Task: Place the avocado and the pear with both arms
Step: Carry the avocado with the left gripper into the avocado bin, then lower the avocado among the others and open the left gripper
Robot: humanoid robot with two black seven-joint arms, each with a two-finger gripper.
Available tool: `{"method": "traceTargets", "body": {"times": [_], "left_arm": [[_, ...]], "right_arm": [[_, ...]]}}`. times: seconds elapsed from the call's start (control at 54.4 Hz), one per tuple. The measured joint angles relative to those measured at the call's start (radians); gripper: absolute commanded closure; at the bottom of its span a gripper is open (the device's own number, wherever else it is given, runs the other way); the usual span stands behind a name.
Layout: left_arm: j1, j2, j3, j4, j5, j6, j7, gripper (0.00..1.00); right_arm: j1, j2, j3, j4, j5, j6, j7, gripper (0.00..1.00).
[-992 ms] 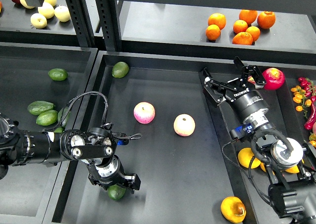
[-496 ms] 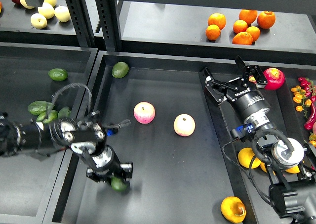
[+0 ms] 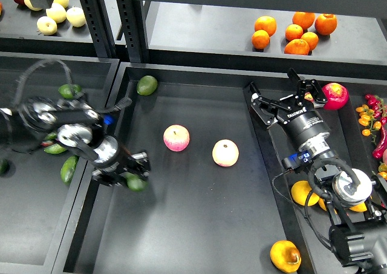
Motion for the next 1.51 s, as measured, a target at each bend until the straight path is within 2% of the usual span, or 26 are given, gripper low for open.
{"method": "traceTargets", "body": {"times": [0.496,0.735,1.029,1.507], "left_arm": [[0.035,0.272,-0.002,0.011,-0.049,0.000,0.000,0.92],[0.108,0.395,-0.060,0.015,-0.047,0.000,0.000,0.91],[0.256,0.415,-0.203,0.044,-0.028,0.000,0.000,0.91],[0.353,0.392,-0.270,0.089,-0.006,0.000,0.000,0.88]], "right_arm": [[0.000,0.000,-0.001,0.000,0.001,0.001,0.000,0.00],[-0.009,0.000,-0.001,0.003,0.002,0.001,0.000,0.00],[-0.007,0.000,0.002,0.009,0.002,0.001,0.000,0.00],[-0.008,0.000,0.012,0.011,0.002,0.001,0.000,0.00]]}}
